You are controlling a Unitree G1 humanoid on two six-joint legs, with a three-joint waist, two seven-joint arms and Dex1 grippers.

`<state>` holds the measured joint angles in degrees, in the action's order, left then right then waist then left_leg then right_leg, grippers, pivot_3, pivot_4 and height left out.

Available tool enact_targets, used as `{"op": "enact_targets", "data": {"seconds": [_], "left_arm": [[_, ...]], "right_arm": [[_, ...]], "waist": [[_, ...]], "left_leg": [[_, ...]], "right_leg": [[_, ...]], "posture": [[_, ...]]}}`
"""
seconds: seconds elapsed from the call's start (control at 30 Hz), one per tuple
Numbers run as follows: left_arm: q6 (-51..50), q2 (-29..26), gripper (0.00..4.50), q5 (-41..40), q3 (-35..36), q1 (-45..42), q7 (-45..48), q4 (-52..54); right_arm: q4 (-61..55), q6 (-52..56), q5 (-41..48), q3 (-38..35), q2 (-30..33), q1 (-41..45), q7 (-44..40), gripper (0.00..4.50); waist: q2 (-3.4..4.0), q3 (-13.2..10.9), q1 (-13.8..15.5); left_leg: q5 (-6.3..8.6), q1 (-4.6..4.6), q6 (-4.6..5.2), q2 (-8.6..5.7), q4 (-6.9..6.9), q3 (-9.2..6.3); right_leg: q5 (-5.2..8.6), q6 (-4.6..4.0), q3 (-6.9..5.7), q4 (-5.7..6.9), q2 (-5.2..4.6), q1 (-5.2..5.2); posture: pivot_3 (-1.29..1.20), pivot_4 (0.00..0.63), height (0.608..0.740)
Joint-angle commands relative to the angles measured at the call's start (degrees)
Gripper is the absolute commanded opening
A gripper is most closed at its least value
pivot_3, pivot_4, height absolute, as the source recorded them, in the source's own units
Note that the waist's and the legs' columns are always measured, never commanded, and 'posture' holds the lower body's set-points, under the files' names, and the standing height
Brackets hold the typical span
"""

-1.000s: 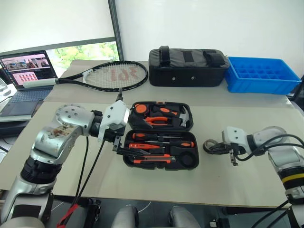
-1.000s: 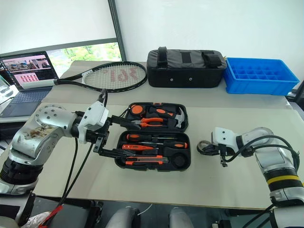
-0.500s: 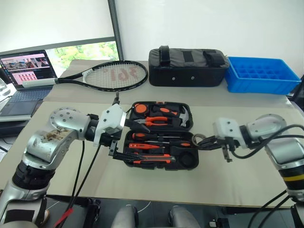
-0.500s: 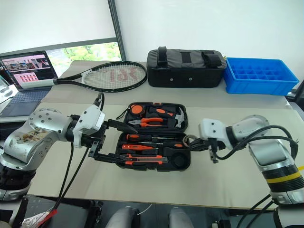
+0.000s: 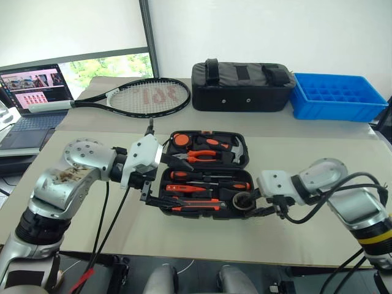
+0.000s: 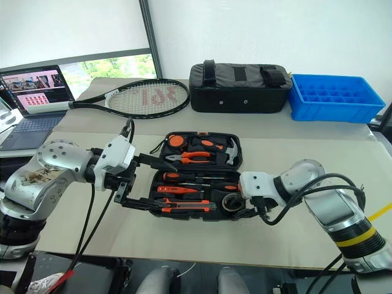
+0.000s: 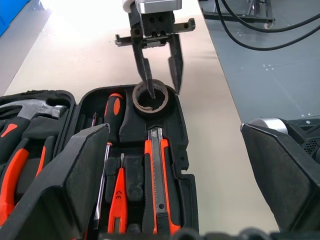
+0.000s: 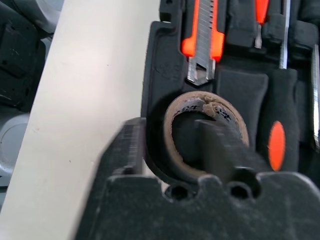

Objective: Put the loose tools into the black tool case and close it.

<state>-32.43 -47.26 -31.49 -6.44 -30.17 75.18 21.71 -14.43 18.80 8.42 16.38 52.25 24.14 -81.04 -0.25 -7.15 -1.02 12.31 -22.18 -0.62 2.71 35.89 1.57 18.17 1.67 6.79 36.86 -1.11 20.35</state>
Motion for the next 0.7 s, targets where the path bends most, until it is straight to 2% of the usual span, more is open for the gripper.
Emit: {"op": "enact_targets", "data": {"seconds": [0.03, 0.13, 0.27, 0.43, 0.53, 0.7], "left_arm": [[1.32, -0.78, 4.5, 0.35, 1.36, 0.02, -0.39, -0.14], [1.46, -0.62, 4.5, 0.62, 1.54, -0.22, -0.59, -1.24], [1.82, -0.13, 4.5, 0.83, 2.02, -0.39, -1.25, -2.88], [7.97, 5.87, 4.5, 5.38, 4.94, 0.77, -10.22, -14.5], [6.69, 9.29, 4.5, 3.8, 7.29, 0.4, -13.35, -19.89], [2.32, 11.74, 4.5, 2.47, 9.89, -3.02, -16.4, -30.55]], "right_arm": [[-2.6, 1.75, 4.22, -3.2, 0.12, 0.94, -0.15, 3.53], [-1.51, 3.27, 6.77, -5.62, 0.2, 1.3, 0.71, 4.43], [1.57, 4.82, 8.14, -7.89, -0.77, 2.6, 3.11, 4.43], [18.94, 5.94, 4.32, -9.28, -6.94, 8.39, 13.13, 4.43], [25.63, 10.74, 5.14, -9.85, -10.31, 11.9, 15.99, 4.43], [36.79, 18.26, 5.76, -12.35, -14.97, 19.14, 21.98, 4.43]], "waist": [[0.0, 0.0, 0.03], [-0.01, 0.0, 0.06], [-0.01, -0.01, -0.03], [-0.06, -0.02, -0.24], [-0.05, -0.02, -0.06], [-0.04, -0.01, -0.1]], "left_leg": [[0.0, 0.0, 0.0, 0.0, 0.0, 0.0], [0.0, 0.0, 0.0, 0.0, 0.0, 0.0], [0.0, 0.02, 0.0, 0.01, 0.0, 0.0], [0.0, 0.15, 0.01, 0.0, 0.01, 0.02], [0.0, 0.11, 0.01, 0.0, 0.0, 0.02], [0.0, -0.07, 0.01, 0.0, -0.03, 0.01]], "right_leg": [[0.0, 0.0, 0.0, 0.0, 0.0, 0.0], [0.0, 0.0, -0.01, 0.0, 0.0, -0.01], [0.0, -0.01, -0.01, 0.0, 0.0, -0.01], [-0.03, -0.04, 0.02, 0.05, 0.0, -0.08], [-0.08, -0.14, 0.01, 0.09, 0.0, -0.03], [-0.1, -0.17, 0.0, 0.14, 0.0, 0.2]], "posture": [[0.0, 0.15, 0.707], [0.0, 0.15, 0.707], [0.0, 0.15, 0.707], [0.0, 0.15, 0.707], [0.0, 0.15, 0.707], [0.0, 0.15, 0.707]]}}
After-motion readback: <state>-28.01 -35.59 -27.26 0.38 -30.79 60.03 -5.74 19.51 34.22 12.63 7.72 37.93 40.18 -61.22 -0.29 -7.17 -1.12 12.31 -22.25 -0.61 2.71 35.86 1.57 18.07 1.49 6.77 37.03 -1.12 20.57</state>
